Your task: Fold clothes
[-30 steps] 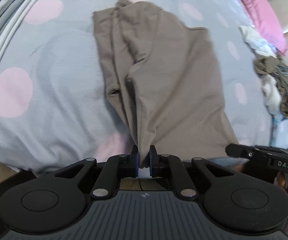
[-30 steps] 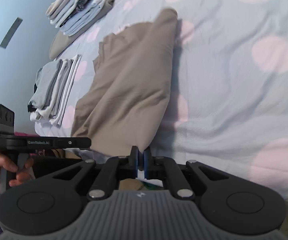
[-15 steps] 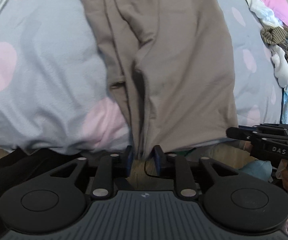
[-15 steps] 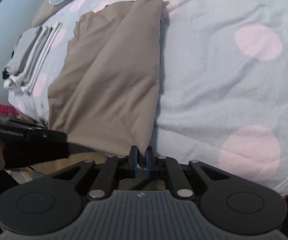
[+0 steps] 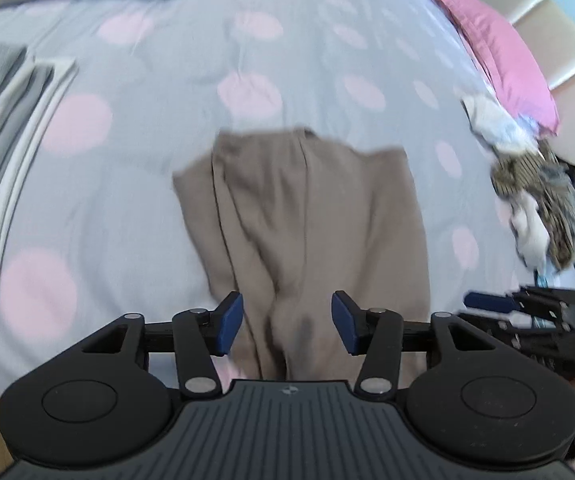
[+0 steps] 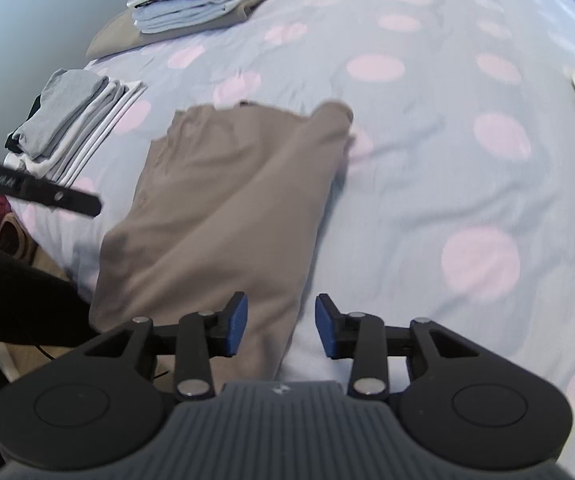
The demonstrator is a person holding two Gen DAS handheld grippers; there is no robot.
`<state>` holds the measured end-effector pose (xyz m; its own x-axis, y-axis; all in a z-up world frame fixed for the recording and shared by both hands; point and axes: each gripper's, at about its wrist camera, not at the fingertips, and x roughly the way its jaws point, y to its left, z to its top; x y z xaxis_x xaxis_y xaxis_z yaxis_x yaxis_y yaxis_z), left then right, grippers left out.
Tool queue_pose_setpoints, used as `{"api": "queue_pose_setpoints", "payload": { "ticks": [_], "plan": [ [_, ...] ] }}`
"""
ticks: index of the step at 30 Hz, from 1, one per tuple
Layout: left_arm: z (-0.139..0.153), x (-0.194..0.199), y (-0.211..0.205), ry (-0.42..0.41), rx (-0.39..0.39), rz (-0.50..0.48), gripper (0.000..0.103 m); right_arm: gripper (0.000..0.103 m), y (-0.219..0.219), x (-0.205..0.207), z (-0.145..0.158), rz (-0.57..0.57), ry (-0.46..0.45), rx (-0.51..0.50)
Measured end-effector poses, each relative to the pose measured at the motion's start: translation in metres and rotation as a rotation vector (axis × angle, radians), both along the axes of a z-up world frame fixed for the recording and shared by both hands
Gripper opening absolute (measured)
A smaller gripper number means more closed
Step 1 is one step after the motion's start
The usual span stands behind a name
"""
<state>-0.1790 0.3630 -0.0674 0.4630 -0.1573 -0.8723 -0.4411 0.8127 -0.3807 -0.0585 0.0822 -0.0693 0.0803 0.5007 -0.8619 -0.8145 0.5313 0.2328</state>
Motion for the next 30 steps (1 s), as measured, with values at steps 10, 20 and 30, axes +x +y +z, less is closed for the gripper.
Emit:
{"api": "queue_pose_setpoints", "payload": {
  "ticks": [10,20,30],
  "plan": [
    [-0.036,0.043,0.014,-0.047,0.079,0.032,0.046,0.043,0.051,0.019,0.002,0.076,-0.055,0.044],
    [-0.038,0.056,0.013,-0.116,0.139,-0.004,0.004,0.043,0.124,0.026,0.003,0.167,-0.024,0.085],
    [-0.033,0.058,0.011,-0.077,0.27,-0.015,0.02,0.043,0.182,0.047,-0.001,0.184,-0.006,0.045]
  ]
}}
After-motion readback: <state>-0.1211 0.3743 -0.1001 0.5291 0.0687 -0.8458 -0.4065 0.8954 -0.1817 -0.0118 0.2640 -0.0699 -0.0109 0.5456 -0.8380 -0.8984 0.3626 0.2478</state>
